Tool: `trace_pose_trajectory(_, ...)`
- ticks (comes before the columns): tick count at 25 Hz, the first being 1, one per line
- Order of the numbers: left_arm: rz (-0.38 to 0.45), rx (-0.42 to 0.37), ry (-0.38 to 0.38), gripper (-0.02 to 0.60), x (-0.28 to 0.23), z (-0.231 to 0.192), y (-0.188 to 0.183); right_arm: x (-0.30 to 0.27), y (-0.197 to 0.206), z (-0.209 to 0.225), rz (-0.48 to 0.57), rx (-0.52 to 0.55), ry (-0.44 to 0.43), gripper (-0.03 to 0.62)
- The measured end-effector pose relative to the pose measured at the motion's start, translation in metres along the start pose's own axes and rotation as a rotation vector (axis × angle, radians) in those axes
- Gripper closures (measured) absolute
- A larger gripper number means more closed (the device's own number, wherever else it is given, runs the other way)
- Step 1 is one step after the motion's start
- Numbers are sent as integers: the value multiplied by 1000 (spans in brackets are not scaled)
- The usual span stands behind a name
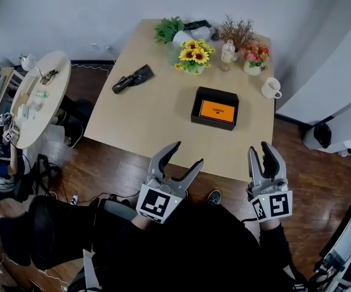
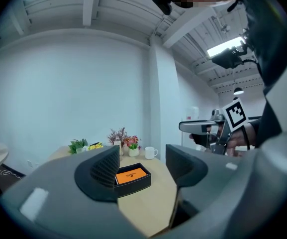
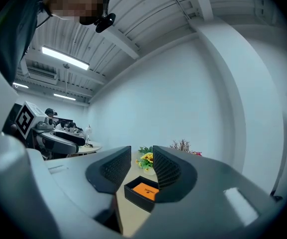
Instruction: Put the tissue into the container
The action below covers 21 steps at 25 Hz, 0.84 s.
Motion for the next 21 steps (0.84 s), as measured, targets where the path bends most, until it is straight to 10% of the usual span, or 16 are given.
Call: trace_pose_trajectory(21,-46,6,9,305,-4,-3,12,-6,4,-3,-8,1,-11,465)
Point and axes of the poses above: the fingertips, and each gripper's own axes: x backward along the fingers, z to its right, y out of its underside, the point moved 1 cm from there along x, backward along the fingers, and after that the axes turned 4 degrees about -x, right-handed, at the moved point
